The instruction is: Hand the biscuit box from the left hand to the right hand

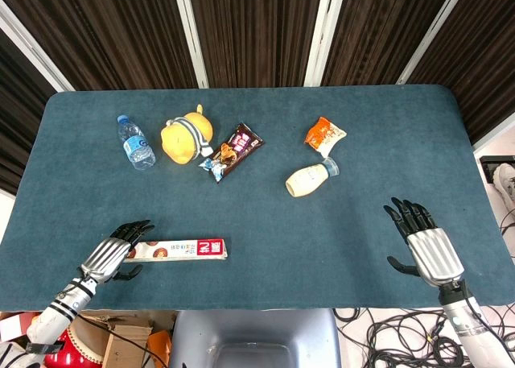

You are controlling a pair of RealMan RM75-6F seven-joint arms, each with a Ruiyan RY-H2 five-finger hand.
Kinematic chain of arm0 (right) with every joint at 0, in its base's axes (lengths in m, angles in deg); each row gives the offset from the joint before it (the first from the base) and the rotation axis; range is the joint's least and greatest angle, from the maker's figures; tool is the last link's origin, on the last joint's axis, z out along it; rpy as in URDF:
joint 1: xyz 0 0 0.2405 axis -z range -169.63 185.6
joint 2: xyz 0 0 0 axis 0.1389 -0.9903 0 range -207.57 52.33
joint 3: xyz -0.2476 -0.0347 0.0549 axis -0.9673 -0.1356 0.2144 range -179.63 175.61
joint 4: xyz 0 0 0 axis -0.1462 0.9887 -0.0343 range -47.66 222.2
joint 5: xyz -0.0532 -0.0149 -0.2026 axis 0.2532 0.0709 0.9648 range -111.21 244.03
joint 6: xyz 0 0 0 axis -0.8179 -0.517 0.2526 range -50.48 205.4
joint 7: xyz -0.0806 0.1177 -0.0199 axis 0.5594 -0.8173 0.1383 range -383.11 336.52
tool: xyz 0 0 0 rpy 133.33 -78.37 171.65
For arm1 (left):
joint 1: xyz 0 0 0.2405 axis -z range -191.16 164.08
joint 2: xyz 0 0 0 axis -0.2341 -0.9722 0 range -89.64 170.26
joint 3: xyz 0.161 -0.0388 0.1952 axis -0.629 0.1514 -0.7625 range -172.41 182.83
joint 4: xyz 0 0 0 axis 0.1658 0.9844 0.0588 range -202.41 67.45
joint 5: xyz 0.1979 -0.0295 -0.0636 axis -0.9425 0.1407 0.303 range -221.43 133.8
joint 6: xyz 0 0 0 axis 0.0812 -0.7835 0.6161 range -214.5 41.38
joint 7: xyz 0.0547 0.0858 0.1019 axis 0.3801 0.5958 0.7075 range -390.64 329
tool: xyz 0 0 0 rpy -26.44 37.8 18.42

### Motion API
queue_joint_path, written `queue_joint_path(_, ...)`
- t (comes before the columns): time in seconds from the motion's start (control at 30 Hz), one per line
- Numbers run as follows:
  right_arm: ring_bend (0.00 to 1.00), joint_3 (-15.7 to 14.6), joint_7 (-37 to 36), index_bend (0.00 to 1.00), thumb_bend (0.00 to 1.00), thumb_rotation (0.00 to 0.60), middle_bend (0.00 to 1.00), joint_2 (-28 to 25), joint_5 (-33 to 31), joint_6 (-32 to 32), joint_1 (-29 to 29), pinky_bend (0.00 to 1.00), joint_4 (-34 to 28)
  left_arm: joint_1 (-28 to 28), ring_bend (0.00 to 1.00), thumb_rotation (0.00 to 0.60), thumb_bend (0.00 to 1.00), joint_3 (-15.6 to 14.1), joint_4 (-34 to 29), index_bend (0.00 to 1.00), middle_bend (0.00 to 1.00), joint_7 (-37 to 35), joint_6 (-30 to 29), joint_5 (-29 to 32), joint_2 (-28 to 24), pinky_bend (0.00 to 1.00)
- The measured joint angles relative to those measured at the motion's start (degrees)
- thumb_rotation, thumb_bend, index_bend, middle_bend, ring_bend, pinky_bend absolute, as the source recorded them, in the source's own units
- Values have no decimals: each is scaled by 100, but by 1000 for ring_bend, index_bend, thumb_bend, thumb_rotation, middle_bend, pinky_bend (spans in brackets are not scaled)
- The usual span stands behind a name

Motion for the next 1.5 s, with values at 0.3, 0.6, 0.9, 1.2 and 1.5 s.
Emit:
queue_joint_path(0.3,0,-27,53,0,120,600,0,-6,-37,-20,21,111,-4,33,175,600,369,-25,370,176,208,-76,29,43,225,260)
queue_joint_path(0.6,0,-22,97,0,120,600,0,-62,-94,-33,35,111,-71,86,455,600,366,40,942,467,487,-206,-17,100,596,549)
queue_joint_path(0.9,0,-12,134,0,119,600,0,-73,-117,-25,25,111,-100,92,576,600,368,54,1259,622,639,-751,-640,-205,795,679)
queue_joint_path(1.2,0,198,-666,0,120,600,0,-46,0,493,-530,112,-169,305,578,600,366,253,846,613,642,-729,-1111,-491,773,686)
queue_joint_path(1.5,0,876,-2218,4,120,600,4,-313,-709,2503,-1960,141,-622,700,578,600,363,415,-89,609,640,375,-840,-588,653,685)
